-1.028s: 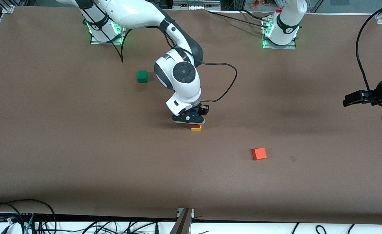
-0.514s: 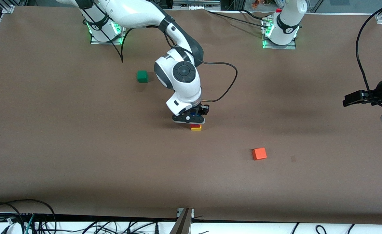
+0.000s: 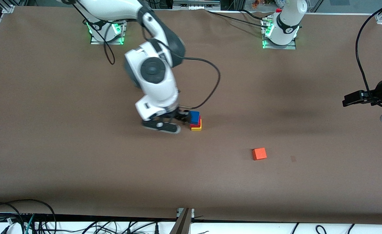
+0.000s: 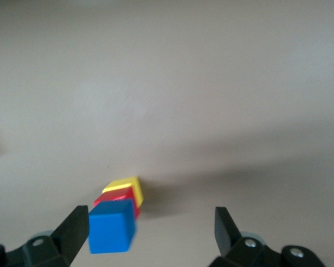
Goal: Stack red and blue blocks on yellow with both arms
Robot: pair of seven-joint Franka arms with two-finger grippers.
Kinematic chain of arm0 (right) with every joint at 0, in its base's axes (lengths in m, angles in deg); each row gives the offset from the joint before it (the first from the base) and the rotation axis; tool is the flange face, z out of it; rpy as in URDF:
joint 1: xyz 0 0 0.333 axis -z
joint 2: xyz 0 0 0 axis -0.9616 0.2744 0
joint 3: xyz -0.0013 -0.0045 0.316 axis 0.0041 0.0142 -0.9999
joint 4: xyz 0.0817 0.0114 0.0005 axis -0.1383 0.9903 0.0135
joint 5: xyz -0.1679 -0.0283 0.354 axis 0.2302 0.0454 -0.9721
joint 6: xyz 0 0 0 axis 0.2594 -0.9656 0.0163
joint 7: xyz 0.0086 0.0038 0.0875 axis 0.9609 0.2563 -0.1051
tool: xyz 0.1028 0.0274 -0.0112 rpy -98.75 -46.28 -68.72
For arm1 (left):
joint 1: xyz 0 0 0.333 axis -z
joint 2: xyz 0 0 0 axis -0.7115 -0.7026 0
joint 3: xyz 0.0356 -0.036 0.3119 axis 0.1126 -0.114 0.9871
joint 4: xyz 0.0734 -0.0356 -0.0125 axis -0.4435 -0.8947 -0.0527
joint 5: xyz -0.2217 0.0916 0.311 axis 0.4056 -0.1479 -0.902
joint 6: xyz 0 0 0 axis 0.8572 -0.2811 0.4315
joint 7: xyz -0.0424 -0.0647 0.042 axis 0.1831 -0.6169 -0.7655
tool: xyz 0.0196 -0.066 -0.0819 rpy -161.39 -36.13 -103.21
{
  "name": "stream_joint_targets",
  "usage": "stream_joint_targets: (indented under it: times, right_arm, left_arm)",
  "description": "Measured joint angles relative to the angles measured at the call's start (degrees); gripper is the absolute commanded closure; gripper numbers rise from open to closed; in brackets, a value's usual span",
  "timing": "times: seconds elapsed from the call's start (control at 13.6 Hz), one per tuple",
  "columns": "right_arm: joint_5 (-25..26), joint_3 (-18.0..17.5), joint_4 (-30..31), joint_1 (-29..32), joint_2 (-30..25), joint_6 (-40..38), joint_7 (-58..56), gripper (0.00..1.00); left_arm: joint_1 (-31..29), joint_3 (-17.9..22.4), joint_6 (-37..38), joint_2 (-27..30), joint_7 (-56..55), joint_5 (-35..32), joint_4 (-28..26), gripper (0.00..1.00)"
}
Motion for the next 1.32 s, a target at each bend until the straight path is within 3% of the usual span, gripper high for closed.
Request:
stream_joint_targets:
  times: [0.29,0.66,1.1,1.32]
  right_arm:
    - [-3.07,1.36,0.18,11.41,-6.58,-9.79,-9.21,0.00]
    - [-4.30,4.99,4.27,18.50,-13.85,-17.51,-20.90,0.00]
    - [-3.56,6.06,21.69,24.60,-29.03,-18.64,-31.69,0.00]
    - [-1.23,2.77,27.58,27.94,-34.06,-17.77,-34.30,0.00]
  left_arm:
    - [-0.02,-0.02,-0.02,-0.04,0.00,0.00,-0.02,0.00]
    - [-0.02,-0.16,-0.08,-0.13,0.00,0.01,-0.02,0.00]
    - [-0.02,-0.21,-0.12,-0.16,0.00,0.02,-0.02,0.00]
    - [-0.02,-0.22,-0.13,-0.16,0.00,0.03,-0.02,0.00]
